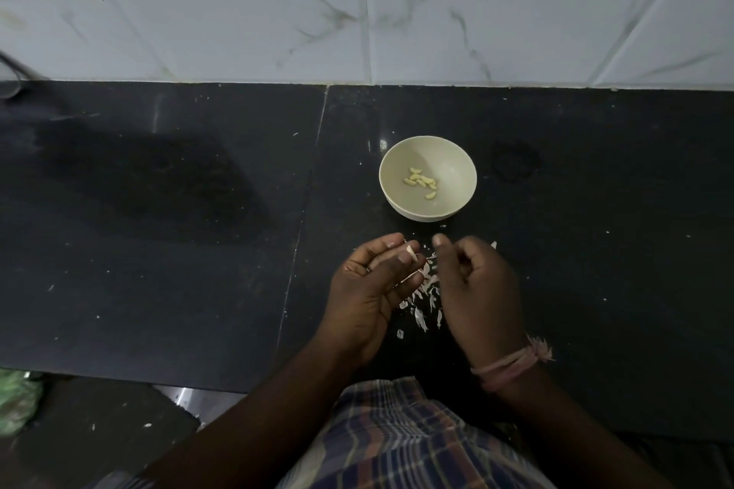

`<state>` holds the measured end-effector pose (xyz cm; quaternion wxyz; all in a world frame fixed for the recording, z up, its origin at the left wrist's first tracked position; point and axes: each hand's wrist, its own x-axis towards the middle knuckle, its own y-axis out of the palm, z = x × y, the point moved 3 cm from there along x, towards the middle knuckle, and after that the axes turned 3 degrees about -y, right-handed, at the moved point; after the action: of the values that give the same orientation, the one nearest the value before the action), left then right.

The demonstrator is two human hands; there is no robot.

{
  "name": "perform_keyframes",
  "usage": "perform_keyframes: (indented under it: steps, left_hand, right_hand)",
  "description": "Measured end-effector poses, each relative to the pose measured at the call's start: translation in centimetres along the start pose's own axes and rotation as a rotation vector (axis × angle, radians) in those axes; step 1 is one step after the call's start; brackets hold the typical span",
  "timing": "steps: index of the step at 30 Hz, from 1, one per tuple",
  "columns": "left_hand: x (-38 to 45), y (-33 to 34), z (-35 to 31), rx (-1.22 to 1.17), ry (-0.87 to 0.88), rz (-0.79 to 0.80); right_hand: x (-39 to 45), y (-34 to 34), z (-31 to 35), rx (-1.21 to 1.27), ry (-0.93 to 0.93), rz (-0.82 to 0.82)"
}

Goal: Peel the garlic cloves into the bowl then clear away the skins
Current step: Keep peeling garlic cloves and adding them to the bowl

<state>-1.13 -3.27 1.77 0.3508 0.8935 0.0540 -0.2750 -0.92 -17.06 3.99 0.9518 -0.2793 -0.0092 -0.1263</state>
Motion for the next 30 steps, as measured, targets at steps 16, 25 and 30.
perform_keyframes:
  steps: [16,25,30]
  left_hand:
    - [0.5,-0.3,-0.1,0.055,0.121,0.005]
    - [0.2,-0.5,-0.7,0.293,0.272,-0.002]
    - [-0.3,0.1,-1.2,0.334,0.327,-0.021]
  right_hand:
    - [-0.2,0.4,1.0,0.249,-0.06,0.061]
    - [0.0,0.4,1.2,0.178,-0.158,0.114]
    - [-0.2,0.5,1.2,0.209,-0.139,0.055]
